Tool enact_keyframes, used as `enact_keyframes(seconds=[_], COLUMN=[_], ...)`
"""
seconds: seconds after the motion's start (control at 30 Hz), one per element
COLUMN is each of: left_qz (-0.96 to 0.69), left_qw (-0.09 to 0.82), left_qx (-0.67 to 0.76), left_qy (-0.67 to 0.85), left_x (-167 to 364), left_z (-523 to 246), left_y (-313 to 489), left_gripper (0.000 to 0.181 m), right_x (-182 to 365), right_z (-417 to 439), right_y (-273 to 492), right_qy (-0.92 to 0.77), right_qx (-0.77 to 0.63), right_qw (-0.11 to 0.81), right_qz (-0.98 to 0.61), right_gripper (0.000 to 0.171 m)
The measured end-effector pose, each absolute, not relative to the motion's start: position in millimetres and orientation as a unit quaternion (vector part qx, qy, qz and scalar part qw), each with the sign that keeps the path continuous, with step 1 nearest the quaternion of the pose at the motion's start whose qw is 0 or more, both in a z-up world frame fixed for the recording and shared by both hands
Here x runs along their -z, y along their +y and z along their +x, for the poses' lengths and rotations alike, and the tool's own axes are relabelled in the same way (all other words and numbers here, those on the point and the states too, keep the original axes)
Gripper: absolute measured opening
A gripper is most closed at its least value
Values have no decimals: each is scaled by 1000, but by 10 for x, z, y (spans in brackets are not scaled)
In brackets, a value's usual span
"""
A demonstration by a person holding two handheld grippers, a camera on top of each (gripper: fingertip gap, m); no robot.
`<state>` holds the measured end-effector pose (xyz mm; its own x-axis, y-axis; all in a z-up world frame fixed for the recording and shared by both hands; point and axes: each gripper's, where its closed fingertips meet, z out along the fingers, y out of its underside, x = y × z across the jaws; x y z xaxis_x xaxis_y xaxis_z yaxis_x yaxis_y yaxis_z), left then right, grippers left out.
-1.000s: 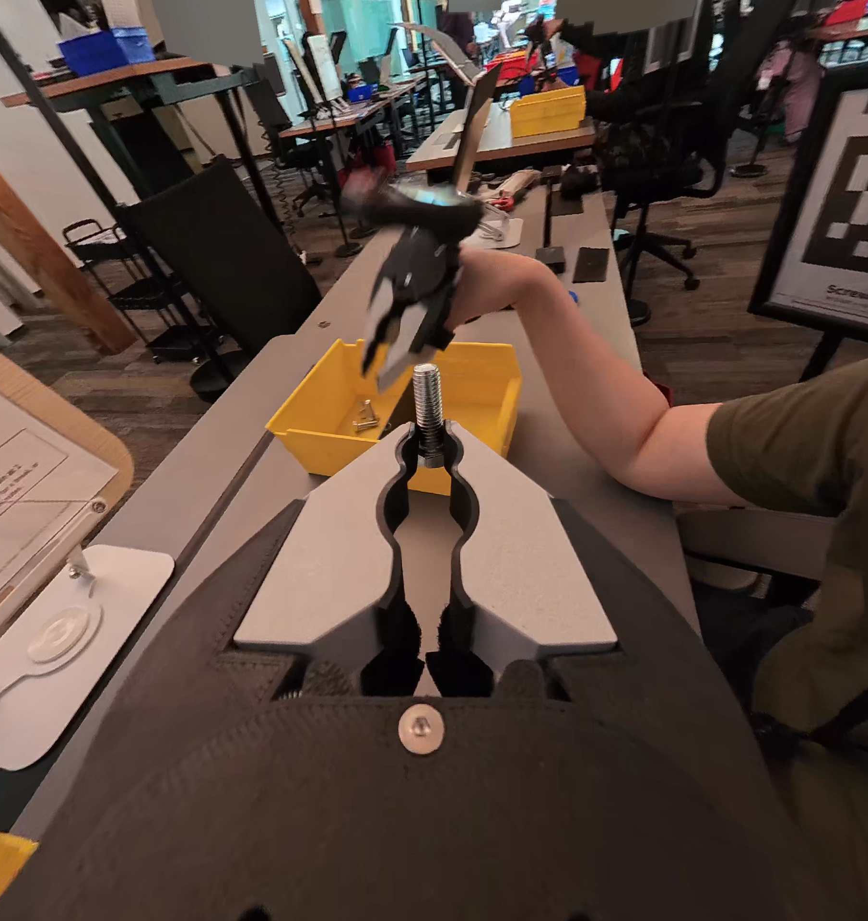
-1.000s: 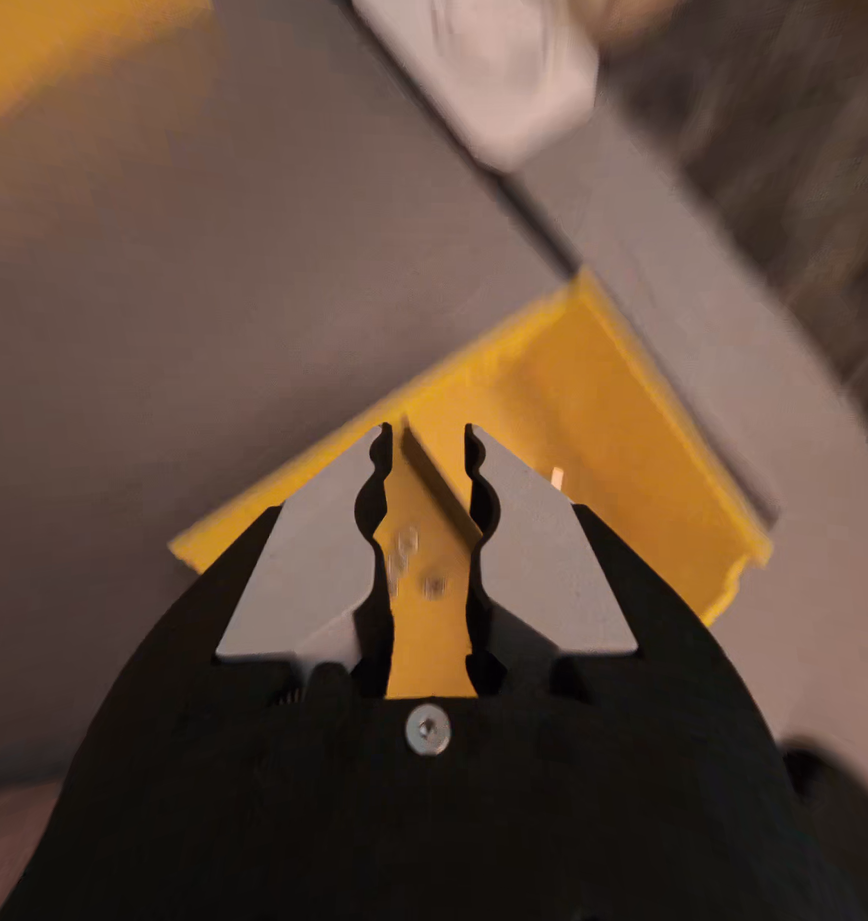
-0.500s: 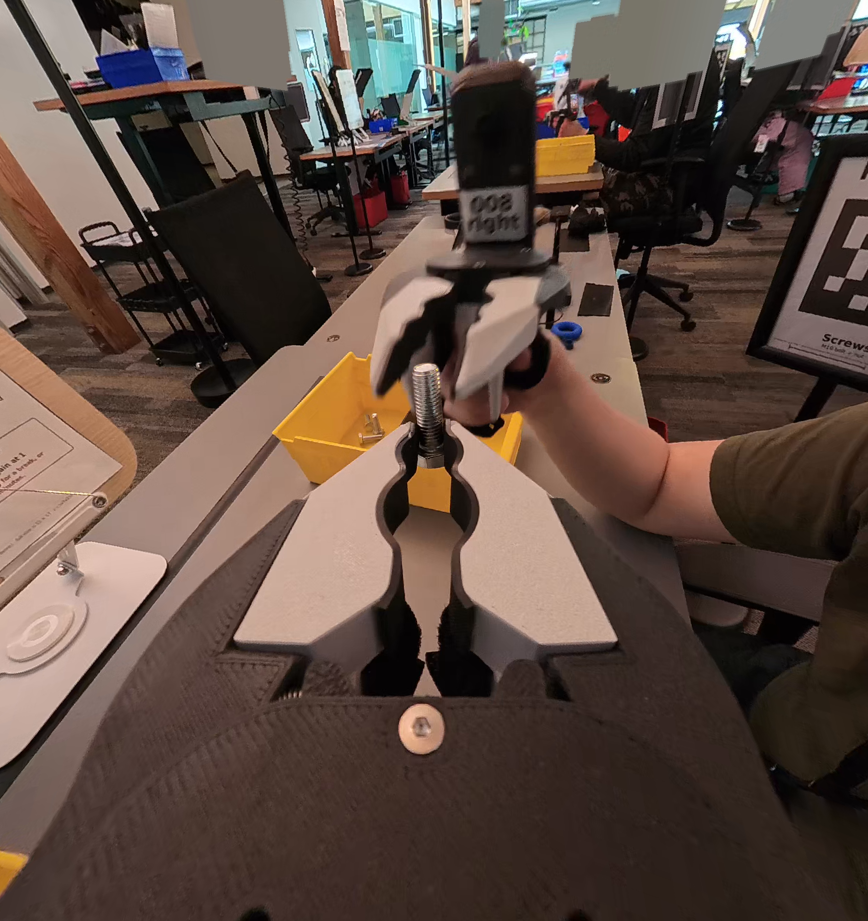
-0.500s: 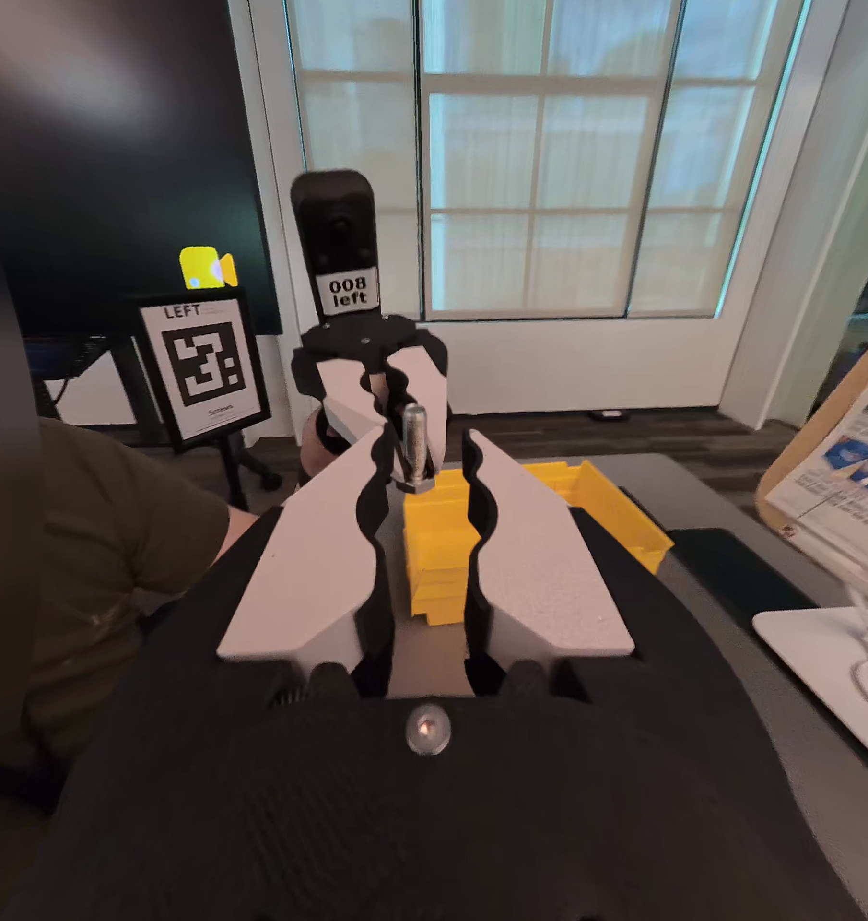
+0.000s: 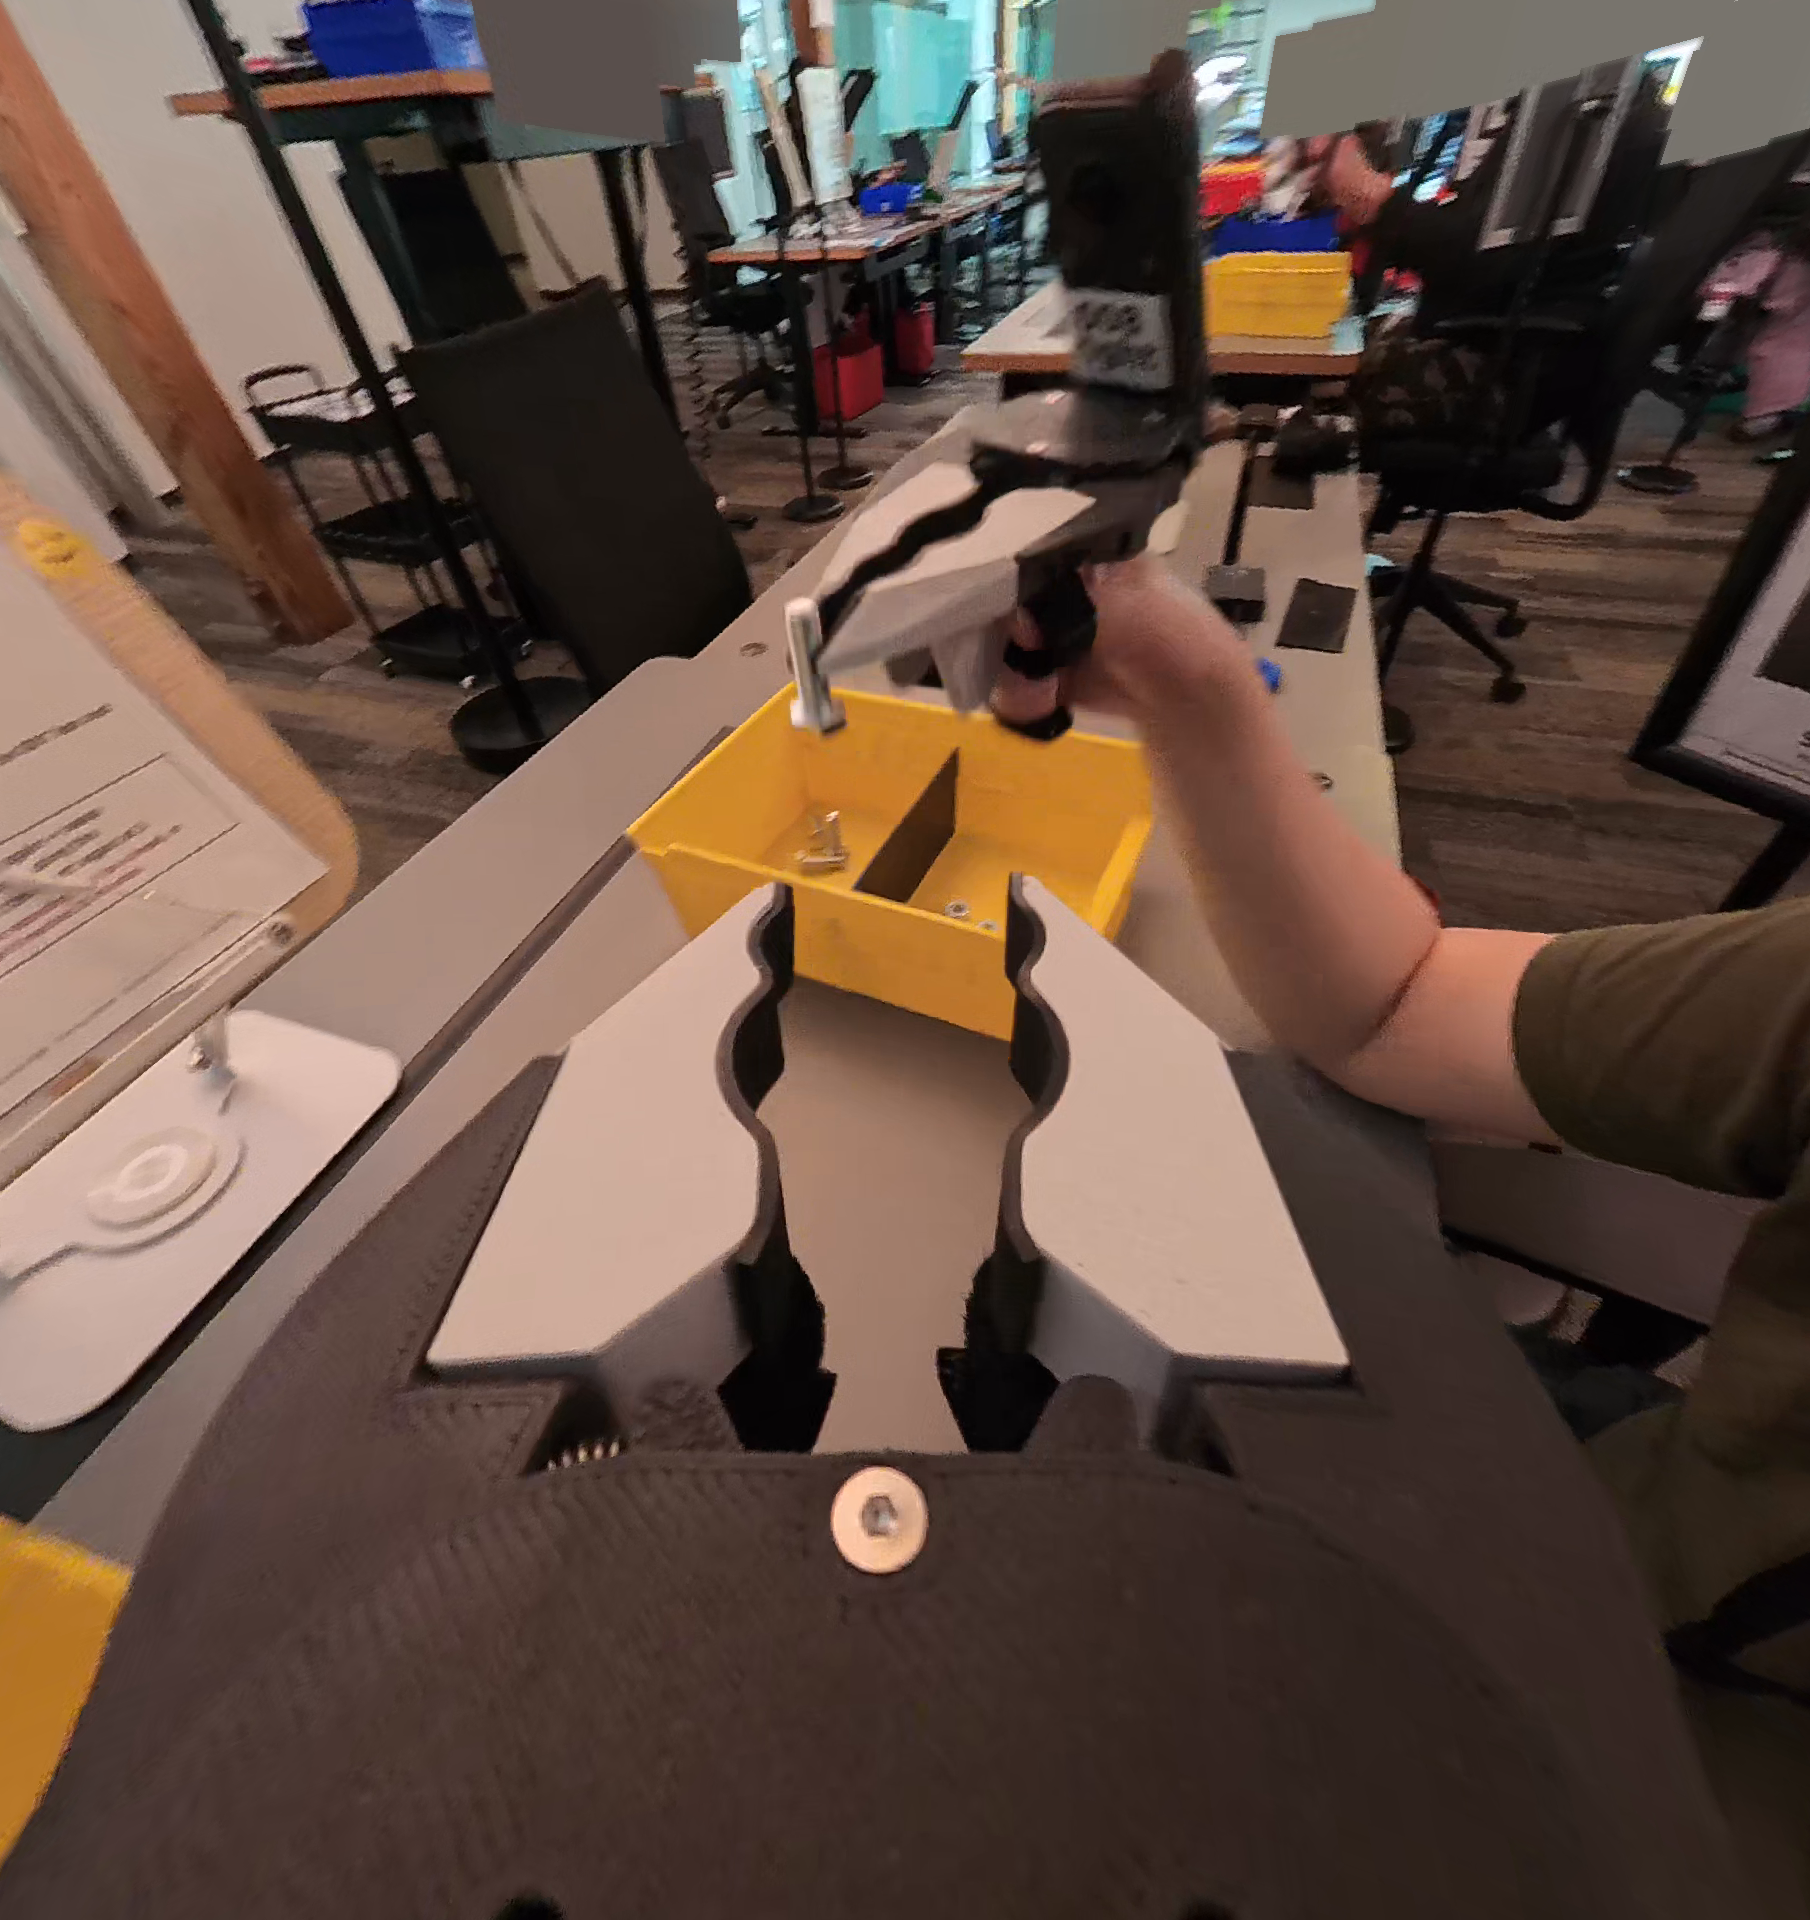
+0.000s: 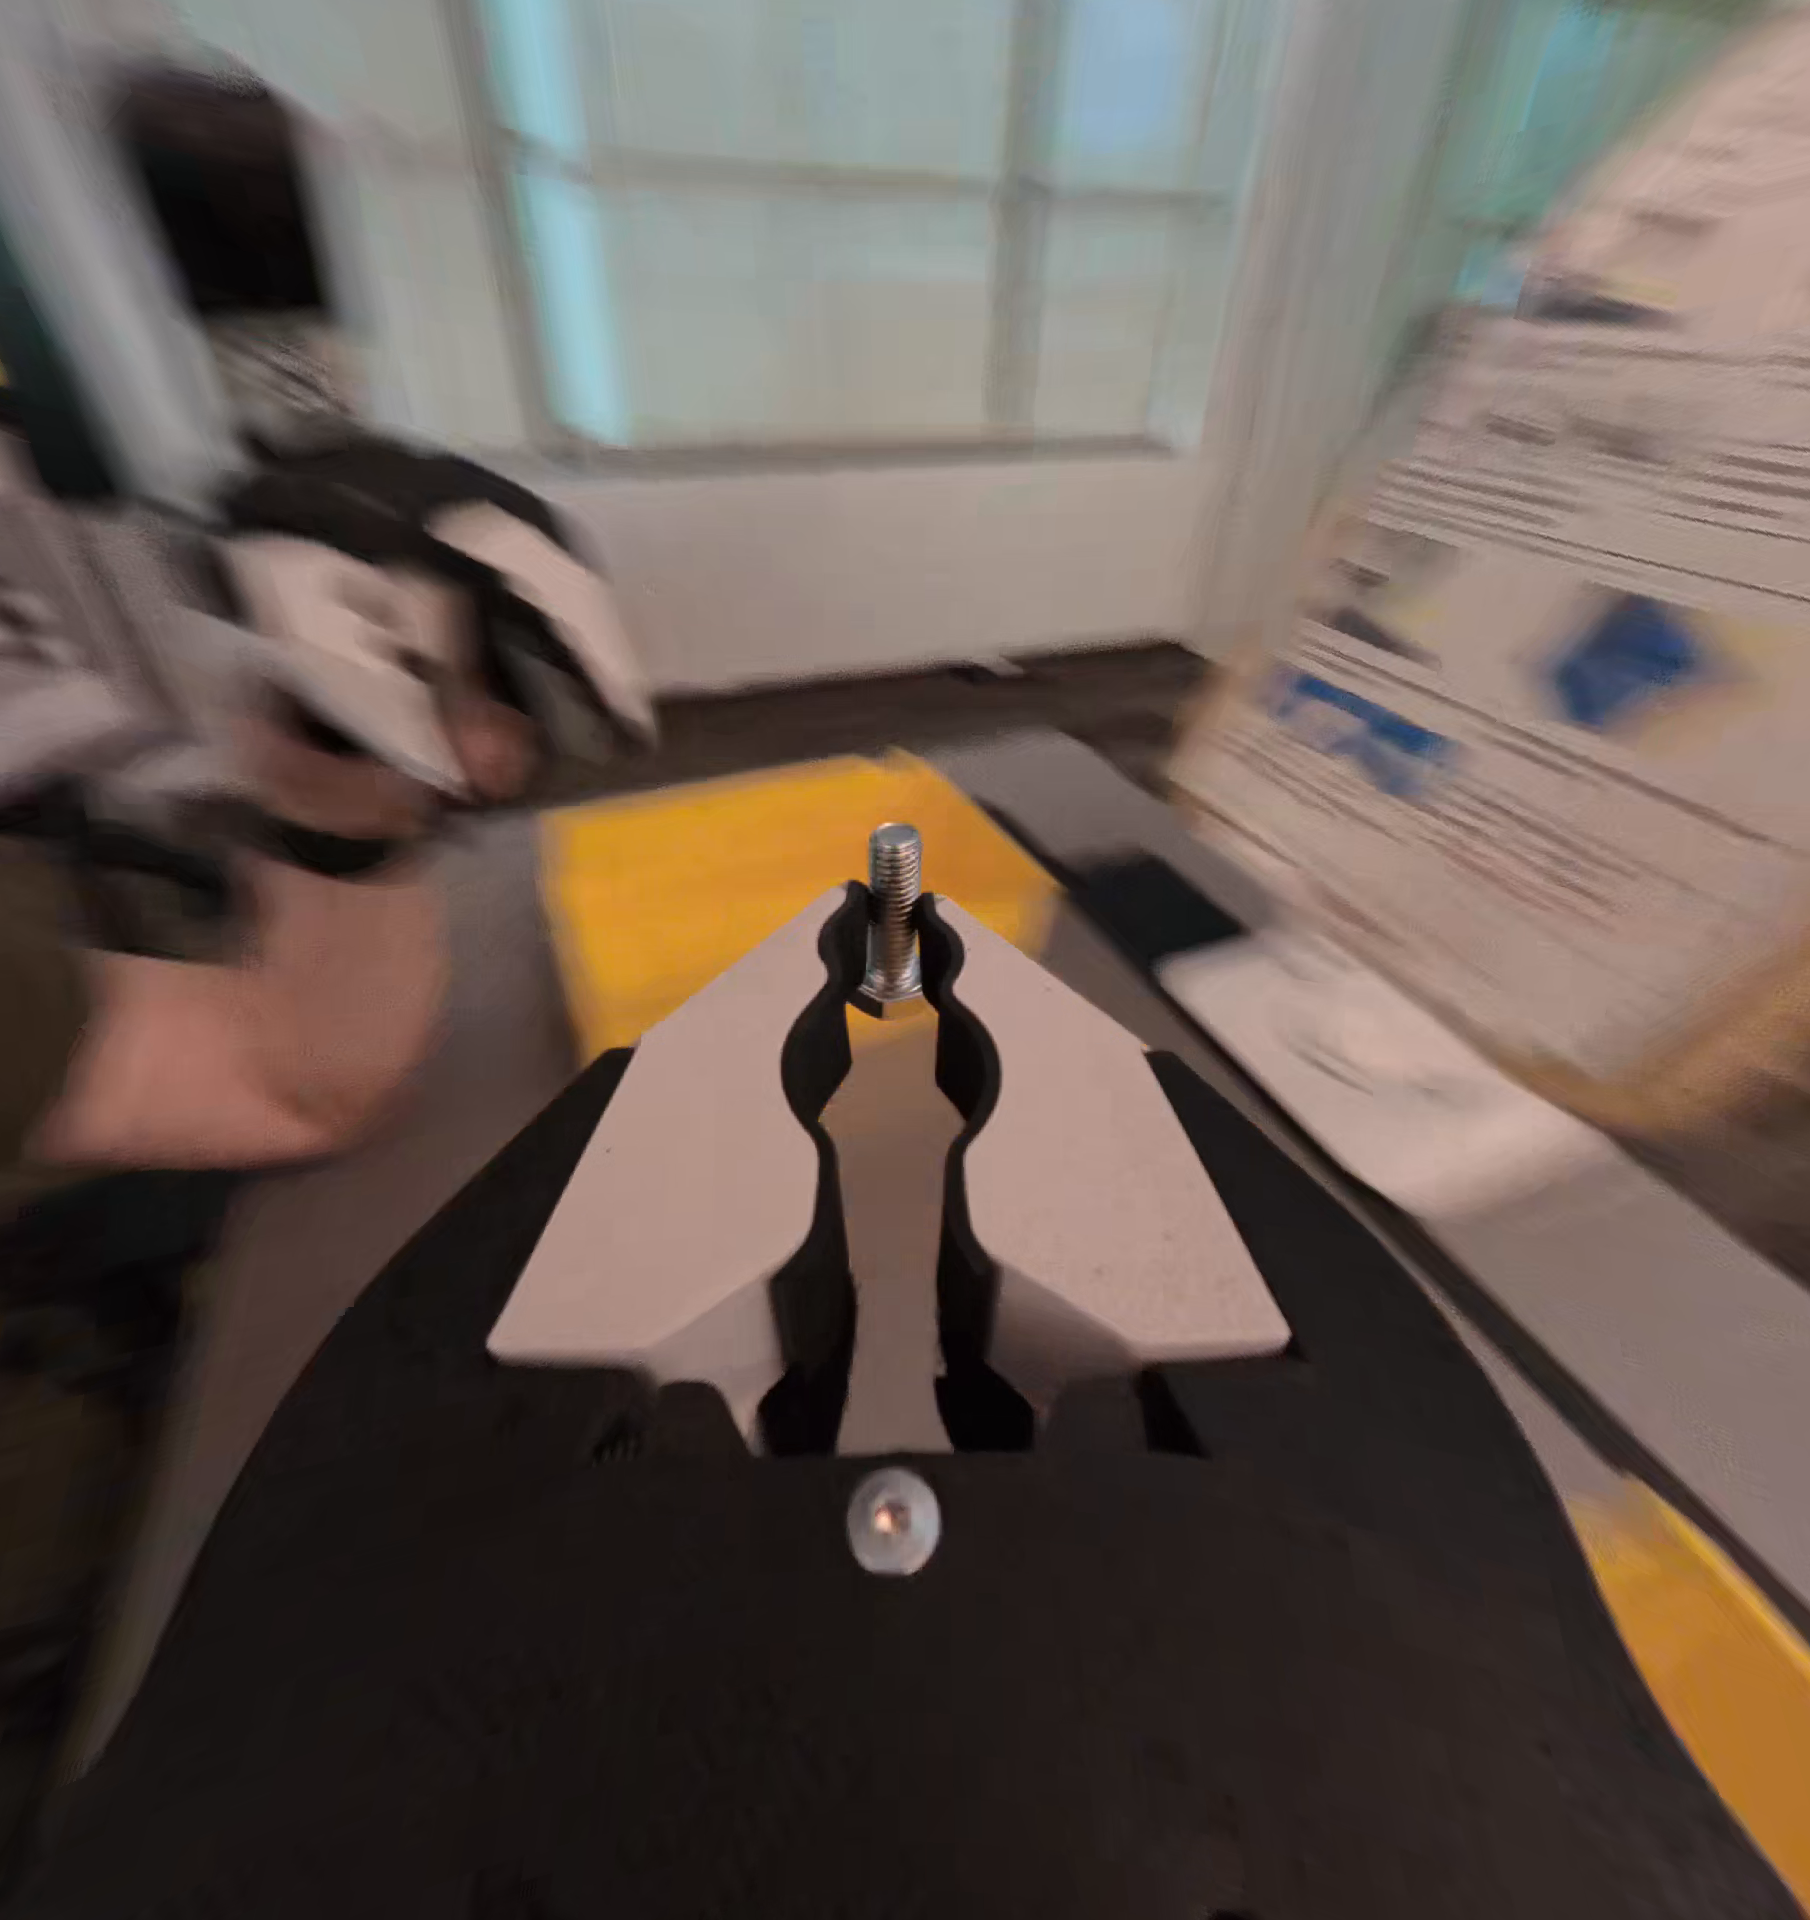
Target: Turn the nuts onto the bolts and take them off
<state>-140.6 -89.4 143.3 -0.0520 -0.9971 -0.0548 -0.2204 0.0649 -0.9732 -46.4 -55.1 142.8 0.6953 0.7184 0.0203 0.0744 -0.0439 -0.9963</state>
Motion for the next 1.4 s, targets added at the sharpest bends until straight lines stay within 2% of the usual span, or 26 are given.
enact_keyframes(seconds=[0.03, 0.1, 0.2, 0.33, 0.53, 0.67, 0.73, 0.87, 1.0, 1.23, 1.4], left_qz=[-540, -562, -579, -587, -598, -607, -610, -630, -702, -863, -922], left_qw=[447, 446, 435, 429, 418, 410, 411, 421, 432, 342, 276], left_qx=[425, 404, 396, 390, 375, 371, 370, 351, 273, 149, 130], left_qy=[573, 567, 565, 564, 572, 571, 567, 550, 496, 341, 238], left_x=[-1412, -1359, -1300, -1253, -1170, -1129, -1135, -1145, -1019, -412, 16], left_z=[-1433, -1476, -1489, -1465, -1451, -1466, -1490, -1628, -1997, -3102, -3796], left_y=[-831, -736, -684, -658, -637, -600, -575, -426, 31, 869, 1214], left_gripper=[40, 40, 40, 39, 39, 39, 40, 42, 51, 58, 61], right_x=[-1293, -874, -122, 693, 1200, 1323, 1262, 822, 328, 558, 861], right_z=[-82, 776, 1861, 2116, 2049, 2037, 2076, 2105, 2304, 2546, 2581], right_y=[-404, -184, -108, -97, -90, -98, -61, -58, -468, -1517, -1651], right_qy=[-262, -176, -81, -73, -114, -123, -119, -103, -42, 86, 114], right_qx=[-176, -33, 129, 88, 85, 93, 109, 126, 149, 78, 26], right_qw=[626, 574, 437, 308, 212, 186, 201, 272, 311, 210, 160], right_qz=[-713, -799, -886, -944, -967, -970, -966, -948, -938, -971, -980], right_gripper=[8, 8, 9, 9, 9, 10, 16, 25, 40, 57, 51])
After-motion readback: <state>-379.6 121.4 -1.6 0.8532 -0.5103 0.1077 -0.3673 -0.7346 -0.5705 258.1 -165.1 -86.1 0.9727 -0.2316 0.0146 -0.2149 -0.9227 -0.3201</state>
